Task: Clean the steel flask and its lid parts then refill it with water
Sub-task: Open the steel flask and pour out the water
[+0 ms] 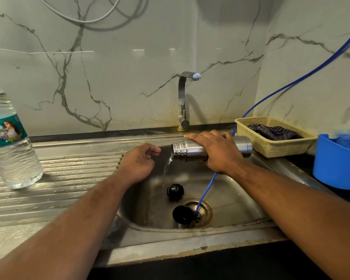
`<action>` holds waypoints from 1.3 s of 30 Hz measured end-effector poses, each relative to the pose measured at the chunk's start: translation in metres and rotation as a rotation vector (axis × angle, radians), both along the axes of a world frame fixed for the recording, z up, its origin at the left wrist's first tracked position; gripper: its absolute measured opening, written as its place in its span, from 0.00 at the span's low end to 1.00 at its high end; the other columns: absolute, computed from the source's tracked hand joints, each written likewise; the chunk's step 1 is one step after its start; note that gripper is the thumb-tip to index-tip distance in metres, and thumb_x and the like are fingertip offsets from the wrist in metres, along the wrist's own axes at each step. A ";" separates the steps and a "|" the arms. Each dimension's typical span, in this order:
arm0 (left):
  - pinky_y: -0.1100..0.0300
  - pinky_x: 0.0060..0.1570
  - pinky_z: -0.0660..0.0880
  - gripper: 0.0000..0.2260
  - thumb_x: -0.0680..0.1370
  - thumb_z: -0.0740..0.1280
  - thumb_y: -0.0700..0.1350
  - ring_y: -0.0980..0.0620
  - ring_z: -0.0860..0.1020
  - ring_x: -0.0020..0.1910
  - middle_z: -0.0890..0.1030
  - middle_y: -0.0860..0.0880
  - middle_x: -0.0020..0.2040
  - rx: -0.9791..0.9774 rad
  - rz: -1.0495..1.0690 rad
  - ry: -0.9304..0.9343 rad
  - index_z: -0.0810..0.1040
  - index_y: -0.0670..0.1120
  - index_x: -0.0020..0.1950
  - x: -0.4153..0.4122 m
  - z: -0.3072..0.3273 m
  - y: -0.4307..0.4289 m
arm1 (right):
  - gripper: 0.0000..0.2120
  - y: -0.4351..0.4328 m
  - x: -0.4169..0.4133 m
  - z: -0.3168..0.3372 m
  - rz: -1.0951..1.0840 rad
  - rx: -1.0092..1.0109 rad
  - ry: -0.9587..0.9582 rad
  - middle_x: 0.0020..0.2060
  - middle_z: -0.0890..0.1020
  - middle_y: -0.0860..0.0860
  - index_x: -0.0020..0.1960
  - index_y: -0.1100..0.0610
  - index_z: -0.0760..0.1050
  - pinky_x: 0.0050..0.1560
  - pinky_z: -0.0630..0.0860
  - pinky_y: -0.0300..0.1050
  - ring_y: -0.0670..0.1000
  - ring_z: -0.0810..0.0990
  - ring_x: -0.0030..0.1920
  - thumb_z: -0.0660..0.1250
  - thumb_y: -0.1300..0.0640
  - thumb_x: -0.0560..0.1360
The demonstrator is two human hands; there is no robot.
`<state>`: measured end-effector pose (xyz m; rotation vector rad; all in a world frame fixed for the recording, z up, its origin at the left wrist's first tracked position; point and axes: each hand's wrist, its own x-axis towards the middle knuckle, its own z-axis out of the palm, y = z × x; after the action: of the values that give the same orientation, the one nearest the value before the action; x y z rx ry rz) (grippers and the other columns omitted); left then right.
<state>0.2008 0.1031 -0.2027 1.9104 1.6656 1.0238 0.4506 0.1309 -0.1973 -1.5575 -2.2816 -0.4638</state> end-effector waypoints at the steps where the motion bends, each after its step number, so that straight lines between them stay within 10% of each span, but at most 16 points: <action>1: 0.66 0.58 0.70 0.19 0.78 0.63 0.32 0.58 0.77 0.57 0.82 0.57 0.56 -0.003 0.001 0.001 0.80 0.50 0.62 0.000 0.000 0.000 | 0.48 0.000 0.000 0.000 0.000 0.001 -0.002 0.71 0.72 0.44 0.79 0.36 0.53 0.68 0.61 0.55 0.51 0.68 0.69 0.75 0.61 0.70; 39: 0.66 0.58 0.71 0.18 0.77 0.64 0.33 0.57 0.79 0.55 0.83 0.57 0.55 -0.008 -0.003 -0.009 0.81 0.53 0.59 -0.002 -0.003 0.005 | 0.49 0.003 -0.001 -0.003 0.018 0.059 -0.035 0.69 0.73 0.43 0.79 0.36 0.54 0.69 0.61 0.56 0.50 0.68 0.68 0.76 0.61 0.69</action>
<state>0.1985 0.1078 -0.2057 1.9001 1.6588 1.0209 0.4492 0.1338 -0.2003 -1.5114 -2.2849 -0.5526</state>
